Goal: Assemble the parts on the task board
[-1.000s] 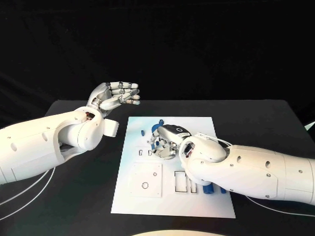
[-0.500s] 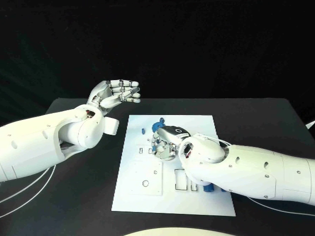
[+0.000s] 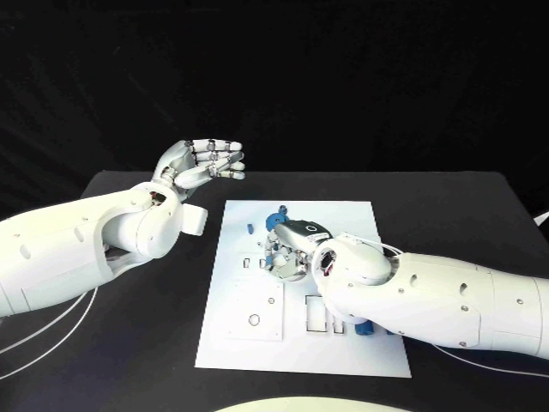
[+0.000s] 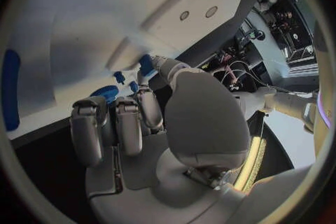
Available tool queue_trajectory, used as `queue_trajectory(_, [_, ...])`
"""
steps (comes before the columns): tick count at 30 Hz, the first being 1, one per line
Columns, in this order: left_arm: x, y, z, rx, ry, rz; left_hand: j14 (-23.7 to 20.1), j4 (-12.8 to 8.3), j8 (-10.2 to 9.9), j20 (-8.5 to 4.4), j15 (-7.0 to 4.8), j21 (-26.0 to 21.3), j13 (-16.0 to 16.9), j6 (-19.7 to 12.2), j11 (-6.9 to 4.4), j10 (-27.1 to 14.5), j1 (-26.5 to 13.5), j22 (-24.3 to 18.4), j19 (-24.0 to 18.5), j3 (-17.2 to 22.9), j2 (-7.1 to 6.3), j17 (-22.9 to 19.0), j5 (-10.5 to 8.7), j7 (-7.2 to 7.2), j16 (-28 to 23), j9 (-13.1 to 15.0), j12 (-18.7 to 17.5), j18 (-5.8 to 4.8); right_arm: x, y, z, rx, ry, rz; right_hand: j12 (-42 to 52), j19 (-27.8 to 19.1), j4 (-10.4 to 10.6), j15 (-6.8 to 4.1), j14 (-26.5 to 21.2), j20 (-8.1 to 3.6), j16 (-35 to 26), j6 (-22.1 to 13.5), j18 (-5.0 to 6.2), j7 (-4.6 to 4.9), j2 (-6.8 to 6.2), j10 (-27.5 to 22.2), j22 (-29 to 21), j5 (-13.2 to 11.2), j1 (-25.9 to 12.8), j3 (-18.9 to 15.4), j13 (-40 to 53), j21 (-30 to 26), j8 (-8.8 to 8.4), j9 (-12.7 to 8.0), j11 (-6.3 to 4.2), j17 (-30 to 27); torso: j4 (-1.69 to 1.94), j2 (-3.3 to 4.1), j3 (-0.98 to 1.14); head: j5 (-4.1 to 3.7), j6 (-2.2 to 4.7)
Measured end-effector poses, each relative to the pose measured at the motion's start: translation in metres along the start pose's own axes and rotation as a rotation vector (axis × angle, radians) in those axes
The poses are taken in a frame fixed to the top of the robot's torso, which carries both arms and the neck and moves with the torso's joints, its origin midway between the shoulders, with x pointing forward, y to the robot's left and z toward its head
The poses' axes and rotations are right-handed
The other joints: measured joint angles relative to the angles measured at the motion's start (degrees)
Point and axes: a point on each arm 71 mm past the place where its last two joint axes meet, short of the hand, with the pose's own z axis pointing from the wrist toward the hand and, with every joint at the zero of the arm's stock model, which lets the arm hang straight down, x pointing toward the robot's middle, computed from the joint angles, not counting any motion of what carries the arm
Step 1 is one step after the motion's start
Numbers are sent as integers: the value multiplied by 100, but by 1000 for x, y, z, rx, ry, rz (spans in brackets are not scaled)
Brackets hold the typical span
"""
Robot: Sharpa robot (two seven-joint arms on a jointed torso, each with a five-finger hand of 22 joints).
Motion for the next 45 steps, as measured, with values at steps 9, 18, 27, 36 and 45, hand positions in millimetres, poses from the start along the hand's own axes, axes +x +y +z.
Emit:
queue_trajectory(9, [0, 0, 0, -2, 0, 0, 0, -16, 0, -21, 0, 39, 0, 0, 21, -21, 0, 21, -21, 16, 0, 20, 0, 0, 0, 0, 0, -1, 1, 0, 0, 1, 1, -2, -101, 14, 3, 44, 0, 14, -23, -214, 0, 93, -50, -92, -1, -44, -95, -35, 2, 0, -94, -90, 92, -1, -1, -1, -2, 8, 8])
queue_trajectory(18, [-1, 0, 0, -4, 1, 0, 0, -16, 0, -21, 0, 39, 0, 0, 21, -21, 0, 20, -21, 16, 0, 19, 0, 0, 0, 0, 0, -1, 1, -1, 0, 3, 2, -2, -226, 16, -2, 106, 20, 59, -48, -389, 0, 162, -130, -218, -1, -57, -107, -60, -79, -12, -221, -172, 175, -1, -3, -3, -3, 13, 5])
queue_trajectory(27, [-2, 1, 0, -6, -1, 1, 0, -16, 0, 0, 0, 39, 0, 0, 21, -21, 0, 26, -42, 16, 0, 25, 0, 0, 0, 0, 0, -1, 1, -1, 0, -1, 0, -2, -545, 0, 42, 176, 10, 145, -119, -682, 0, 253, -235, -564, 3, -214, -212, -345, -378, -203, -418, -323, 257, -2, -3, -4, -3, 13, 19])
queue_trajectory(36, [-3, 2, 0, -14, -3, 5, 0, -16, 0, 0, 0, 40, 0, -14, 21, -21, -10, 31, -42, 16, -9, 30, 0, -14, 0, 0, 0, -1, -2, -3, -8, -11, -27, 14, -698, 22, 644, 288, 20, 229, -177, -929, 0, 359, -21, -777, 3, -699, 376, -2387, -613, -340, -632, -610, 368, -2, 1, -4, 2, 6, 41])
queue_trajectory(45, [-6, 9, 2, -97, 29, 76, 341, 343, 264, -159, -207, 739, 449, -138, -136, 277, -941, 371, 285, -466, -16, 1043, 0, -30, 1483, 173, 799, -1, -40, -14, -29, -69, -110, 69, -613, 1, 622, 288, 20, 249, -177, -930, 0, 360, 230, -735, 2, -497, 645, -2332, -528, -493, -632, -668, 367, -2, -4, -16, 0, 27, 54])
